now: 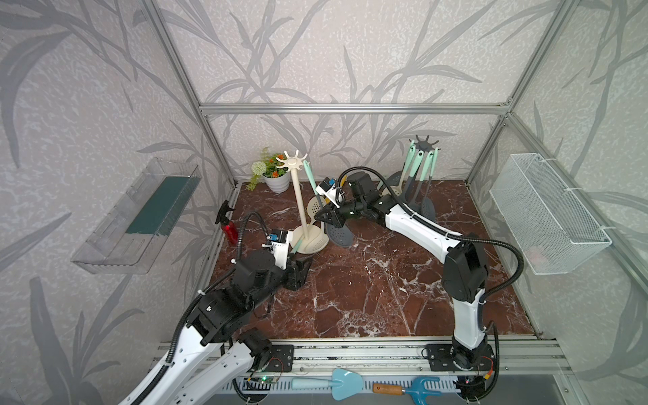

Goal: Hang the skimmer on the kitchen utensil rack
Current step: Hang the skimmer on the rack.

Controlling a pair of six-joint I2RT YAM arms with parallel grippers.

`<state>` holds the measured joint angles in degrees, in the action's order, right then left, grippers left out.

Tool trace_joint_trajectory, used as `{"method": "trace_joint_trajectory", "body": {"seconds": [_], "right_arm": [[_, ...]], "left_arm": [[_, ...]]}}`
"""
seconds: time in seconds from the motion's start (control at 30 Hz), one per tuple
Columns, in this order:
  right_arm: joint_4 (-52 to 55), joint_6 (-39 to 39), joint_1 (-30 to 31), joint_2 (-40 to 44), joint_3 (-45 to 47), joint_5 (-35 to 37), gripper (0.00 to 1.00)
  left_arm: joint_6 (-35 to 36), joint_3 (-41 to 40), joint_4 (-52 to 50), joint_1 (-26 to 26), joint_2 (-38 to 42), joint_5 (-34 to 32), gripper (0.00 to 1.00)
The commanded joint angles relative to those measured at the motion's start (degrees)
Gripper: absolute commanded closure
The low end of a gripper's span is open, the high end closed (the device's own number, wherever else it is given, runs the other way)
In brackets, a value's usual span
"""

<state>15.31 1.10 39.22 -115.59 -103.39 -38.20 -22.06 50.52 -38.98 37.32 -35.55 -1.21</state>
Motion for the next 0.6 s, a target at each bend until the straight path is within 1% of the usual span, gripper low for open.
{"method": "trace_joint_trajectory", "body": {"seconds": [0.0, 0.07, 0.17, 0.3, 0.4, 0.57], "right_arm": [[1.5, -1.4, 0.0, 0.3, -1.7, 1.6, 0.80], [0.2, -2.5, -0.1, 1.7, -0.5, 3.5, 0.71], [-1.8, -4.6, 0.0, 4.2, 2.1, 7.2, 0.61], [-6.7, -8.4, 0.0, 9.1, 8.5, 12.1, 0.55], [-11.3, -12.0, 0.0, 12.8, 14.6, 15.5, 0.55], [-16.8, -18.7, 0.2, 17.5, 24.5, 23.6, 0.55]], "left_arm": [[-0.2, 0.3, -0.5, -0.3, 0.0, -1.2, 0.38], [-0.1, 0.4, -1.0, -0.3, -0.1, -2.1, 0.38], [0.1, 0.9, -2.6, -0.3, -0.6, -4.4, 0.37], [0.3, 1.9, -5.3, -0.3, -2.3, -7.5, 0.36], [-0.1, 1.6, -6.0, -0.3, -2.8, -8.9, 0.35], [-0.9, 0.5, -6.3, -0.3, -2.6, -10.5, 0.35]]}}
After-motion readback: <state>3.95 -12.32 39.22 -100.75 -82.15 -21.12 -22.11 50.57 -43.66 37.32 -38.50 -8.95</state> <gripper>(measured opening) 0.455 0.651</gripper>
